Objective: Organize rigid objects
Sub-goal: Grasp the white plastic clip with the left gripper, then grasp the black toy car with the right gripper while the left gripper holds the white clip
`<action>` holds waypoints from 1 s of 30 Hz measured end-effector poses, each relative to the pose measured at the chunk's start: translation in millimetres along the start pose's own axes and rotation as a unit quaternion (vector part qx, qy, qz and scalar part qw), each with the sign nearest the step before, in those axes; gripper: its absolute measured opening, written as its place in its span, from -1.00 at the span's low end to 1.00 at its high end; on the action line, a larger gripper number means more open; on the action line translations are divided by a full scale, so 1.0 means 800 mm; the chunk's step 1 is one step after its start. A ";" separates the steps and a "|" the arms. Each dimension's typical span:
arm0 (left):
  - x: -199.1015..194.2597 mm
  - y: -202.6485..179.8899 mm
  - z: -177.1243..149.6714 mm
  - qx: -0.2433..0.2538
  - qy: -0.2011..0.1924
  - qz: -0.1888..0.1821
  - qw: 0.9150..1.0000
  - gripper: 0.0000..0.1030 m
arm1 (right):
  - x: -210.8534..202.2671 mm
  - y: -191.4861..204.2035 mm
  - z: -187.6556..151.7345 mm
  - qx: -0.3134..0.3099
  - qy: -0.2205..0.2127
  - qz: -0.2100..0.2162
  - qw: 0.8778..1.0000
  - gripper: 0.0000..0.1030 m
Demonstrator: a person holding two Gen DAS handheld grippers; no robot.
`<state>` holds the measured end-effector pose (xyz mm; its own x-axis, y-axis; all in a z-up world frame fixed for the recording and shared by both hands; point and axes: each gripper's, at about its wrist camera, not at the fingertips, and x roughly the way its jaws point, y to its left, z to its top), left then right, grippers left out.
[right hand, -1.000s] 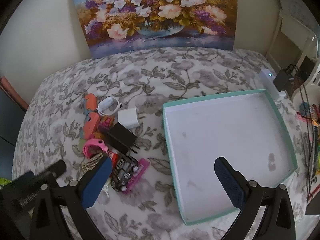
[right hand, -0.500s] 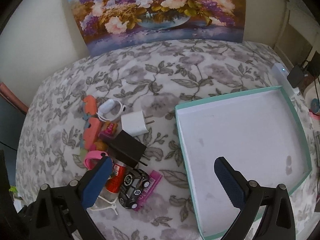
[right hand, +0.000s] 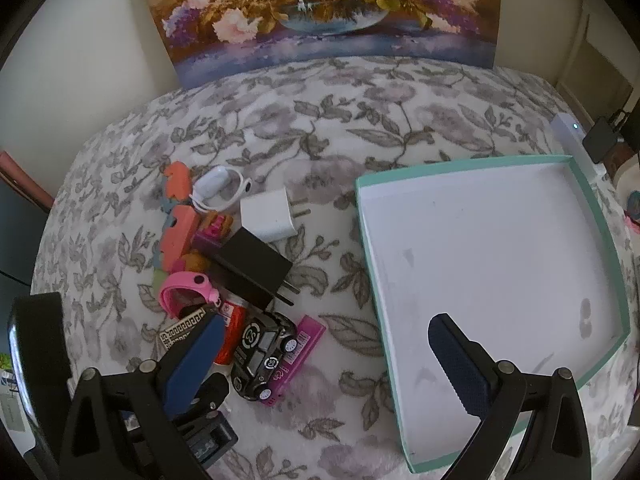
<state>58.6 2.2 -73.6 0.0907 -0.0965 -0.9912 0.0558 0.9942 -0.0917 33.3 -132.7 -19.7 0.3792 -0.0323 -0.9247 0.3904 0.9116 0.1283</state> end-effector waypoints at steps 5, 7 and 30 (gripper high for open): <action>0.008 -0.007 -0.005 0.005 0.005 -0.020 1.000 0.14 | 0.001 0.001 0.000 -0.001 0.002 -0.001 1.000 1.00; 0.007 -0.010 -0.007 0.008 -0.001 -0.017 1.000 0.14 | 0.003 0.001 0.000 -0.002 0.004 0.001 1.000 1.00; -0.043 0.125 0.017 -0.144 -0.073 -0.002 0.987 0.14 | 0.044 0.045 -0.026 -0.044 0.041 0.059 0.996 0.68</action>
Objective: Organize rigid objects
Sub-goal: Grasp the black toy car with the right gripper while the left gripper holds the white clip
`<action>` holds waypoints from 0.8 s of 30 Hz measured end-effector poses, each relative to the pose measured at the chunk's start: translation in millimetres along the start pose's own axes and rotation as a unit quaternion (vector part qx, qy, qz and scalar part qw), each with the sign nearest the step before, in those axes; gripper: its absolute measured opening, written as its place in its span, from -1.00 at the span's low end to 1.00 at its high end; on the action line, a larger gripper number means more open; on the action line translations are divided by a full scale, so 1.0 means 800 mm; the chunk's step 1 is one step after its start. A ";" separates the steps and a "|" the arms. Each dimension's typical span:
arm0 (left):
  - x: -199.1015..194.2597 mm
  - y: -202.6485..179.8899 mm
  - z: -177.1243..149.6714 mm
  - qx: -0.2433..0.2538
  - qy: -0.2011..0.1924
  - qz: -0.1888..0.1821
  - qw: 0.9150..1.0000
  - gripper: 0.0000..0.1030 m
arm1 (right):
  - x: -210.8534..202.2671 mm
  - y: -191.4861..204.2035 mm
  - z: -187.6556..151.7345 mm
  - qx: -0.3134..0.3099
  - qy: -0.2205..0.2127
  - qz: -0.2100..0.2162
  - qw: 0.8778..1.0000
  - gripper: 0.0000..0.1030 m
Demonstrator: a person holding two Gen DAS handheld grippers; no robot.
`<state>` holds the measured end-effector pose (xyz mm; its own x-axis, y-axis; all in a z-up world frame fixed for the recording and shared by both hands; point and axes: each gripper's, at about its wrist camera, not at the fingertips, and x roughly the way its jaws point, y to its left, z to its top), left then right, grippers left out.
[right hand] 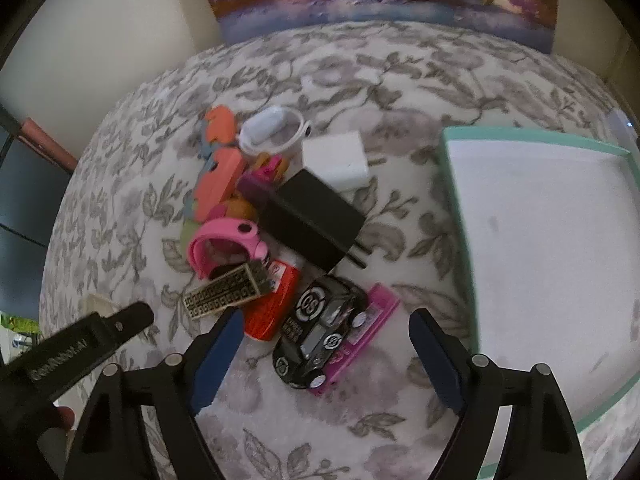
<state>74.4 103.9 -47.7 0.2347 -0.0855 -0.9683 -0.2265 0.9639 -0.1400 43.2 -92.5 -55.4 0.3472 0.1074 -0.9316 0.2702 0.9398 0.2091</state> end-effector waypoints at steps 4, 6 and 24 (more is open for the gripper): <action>-0.004 -0.006 -0.005 0.001 0.002 -0.004 1.000 0.14 | 0.015 0.005 -0.005 -0.002 0.017 0.004 1.000 0.55; -0.005 -0.015 -0.011 0.002 0.002 -0.004 1.000 0.14 | 0.021 0.009 -0.007 -0.007 0.022 0.003 1.000 0.44; -0.008 -0.020 -0.010 0.005 -0.004 -0.015 1.000 0.14 | 0.008 -0.003 -0.008 0.030 0.003 0.048 0.998 -0.24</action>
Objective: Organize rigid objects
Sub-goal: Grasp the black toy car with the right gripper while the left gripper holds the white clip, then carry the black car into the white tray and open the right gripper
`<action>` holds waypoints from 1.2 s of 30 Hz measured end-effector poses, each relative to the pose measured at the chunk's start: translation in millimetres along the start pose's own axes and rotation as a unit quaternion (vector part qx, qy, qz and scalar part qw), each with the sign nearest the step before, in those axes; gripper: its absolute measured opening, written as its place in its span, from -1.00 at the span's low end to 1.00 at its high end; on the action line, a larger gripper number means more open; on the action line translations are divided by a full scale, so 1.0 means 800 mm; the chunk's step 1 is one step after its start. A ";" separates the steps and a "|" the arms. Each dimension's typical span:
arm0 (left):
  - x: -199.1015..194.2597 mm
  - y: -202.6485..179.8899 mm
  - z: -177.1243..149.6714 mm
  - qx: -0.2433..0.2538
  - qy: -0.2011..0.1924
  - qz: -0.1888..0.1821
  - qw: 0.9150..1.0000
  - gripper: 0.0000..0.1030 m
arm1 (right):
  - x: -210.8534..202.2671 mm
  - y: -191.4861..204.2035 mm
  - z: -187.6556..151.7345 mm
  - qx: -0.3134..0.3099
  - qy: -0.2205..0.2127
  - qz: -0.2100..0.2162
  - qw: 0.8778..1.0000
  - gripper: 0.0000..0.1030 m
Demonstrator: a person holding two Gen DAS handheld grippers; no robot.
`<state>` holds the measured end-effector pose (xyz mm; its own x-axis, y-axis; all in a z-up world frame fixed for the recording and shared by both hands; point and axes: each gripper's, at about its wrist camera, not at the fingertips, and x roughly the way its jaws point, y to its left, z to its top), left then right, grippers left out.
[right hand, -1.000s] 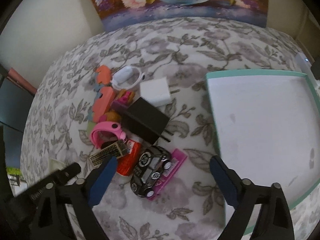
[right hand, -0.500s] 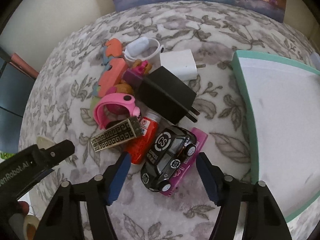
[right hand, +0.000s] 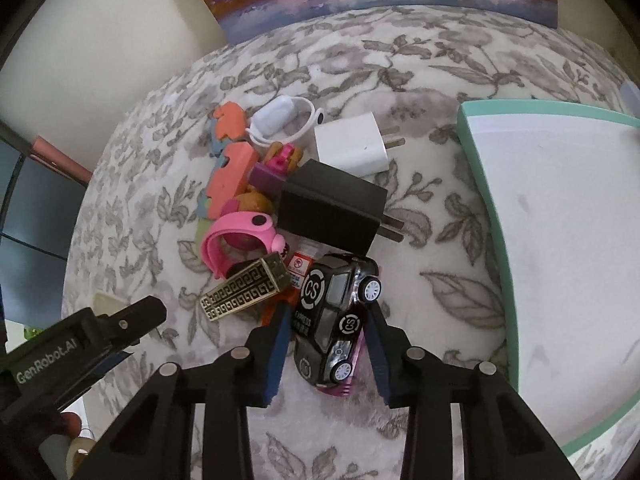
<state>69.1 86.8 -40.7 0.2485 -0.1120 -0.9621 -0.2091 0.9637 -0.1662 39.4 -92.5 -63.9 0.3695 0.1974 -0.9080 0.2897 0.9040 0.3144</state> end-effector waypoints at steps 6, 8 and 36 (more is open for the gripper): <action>-0.012 -0.003 -0.001 0.004 -0.015 -0.004 1.000 0.14 | -0.024 -0.011 0.008 0.023 -0.016 0.035 0.999 -0.33; -0.017 -0.005 -0.001 0.007 -0.022 -0.005 1.000 0.14 | -0.035 -0.013 0.012 0.028 -0.024 0.042 0.998 -0.36; -0.052 -0.101 -0.035 0.135 -0.075 0.020 0.988 0.14 | -0.107 -0.095 0.031 0.103 -0.095 0.053 0.989 -0.37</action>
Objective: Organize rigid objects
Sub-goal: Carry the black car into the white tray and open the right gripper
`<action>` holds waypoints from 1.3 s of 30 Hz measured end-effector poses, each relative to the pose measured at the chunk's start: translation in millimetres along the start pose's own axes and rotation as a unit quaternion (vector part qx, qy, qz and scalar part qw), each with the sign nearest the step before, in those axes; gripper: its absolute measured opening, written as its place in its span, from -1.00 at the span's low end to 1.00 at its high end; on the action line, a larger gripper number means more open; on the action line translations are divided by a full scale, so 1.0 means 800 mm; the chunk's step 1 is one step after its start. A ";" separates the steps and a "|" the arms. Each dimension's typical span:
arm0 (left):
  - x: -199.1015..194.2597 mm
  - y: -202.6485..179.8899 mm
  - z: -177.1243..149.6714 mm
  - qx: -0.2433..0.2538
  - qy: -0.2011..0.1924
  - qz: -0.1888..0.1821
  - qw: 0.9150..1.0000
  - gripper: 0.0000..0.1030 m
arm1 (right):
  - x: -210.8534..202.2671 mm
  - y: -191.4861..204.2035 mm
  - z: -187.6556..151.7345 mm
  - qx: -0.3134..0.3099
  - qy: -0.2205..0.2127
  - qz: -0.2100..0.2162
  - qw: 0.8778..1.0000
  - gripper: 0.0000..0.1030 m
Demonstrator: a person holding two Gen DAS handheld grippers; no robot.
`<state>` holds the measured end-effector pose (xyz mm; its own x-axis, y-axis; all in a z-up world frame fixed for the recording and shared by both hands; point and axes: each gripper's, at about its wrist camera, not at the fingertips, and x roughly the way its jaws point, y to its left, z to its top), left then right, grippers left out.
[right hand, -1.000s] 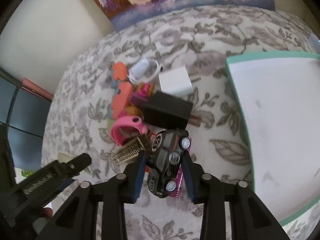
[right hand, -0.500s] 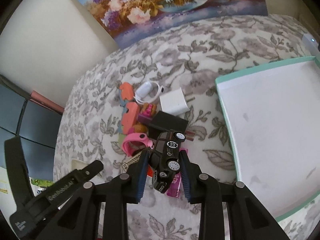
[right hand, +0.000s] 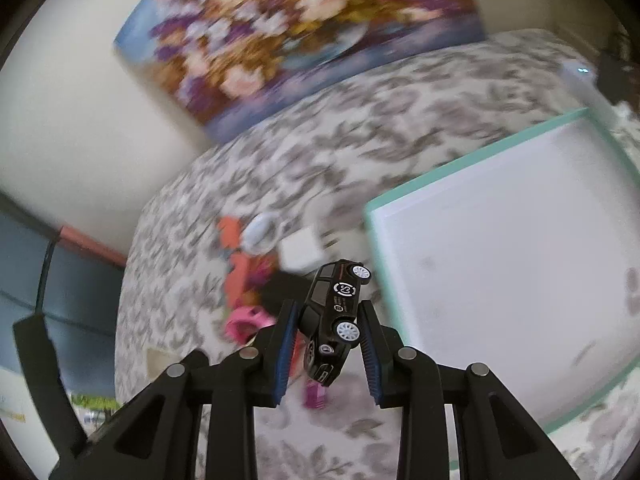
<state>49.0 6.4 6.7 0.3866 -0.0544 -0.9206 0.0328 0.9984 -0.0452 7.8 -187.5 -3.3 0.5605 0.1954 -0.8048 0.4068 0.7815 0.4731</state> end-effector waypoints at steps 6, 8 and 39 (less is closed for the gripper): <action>-0.013 -0.078 -0.019 0.088 -0.017 -0.020 0.996 0.14 | -0.024 -0.075 0.018 0.058 -0.026 -0.043 0.997 -0.37; -0.015 -0.105 -0.028 0.116 -0.017 -0.033 0.993 0.14 | -0.031 -0.095 0.022 0.071 -0.031 -0.050 0.996 -0.37; 0.067 -0.252 -0.102 0.287 0.027 -0.056 0.956 0.14 | -0.050 -0.193 0.025 0.131 -0.031 -0.088 0.987 -0.37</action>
<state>-12.0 -196.7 -65.4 0.3026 -0.1439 -0.9422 0.5780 0.8137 0.0613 -63.0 -327.8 -37.3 0.5037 0.0281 -0.8634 0.6696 0.6189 0.4107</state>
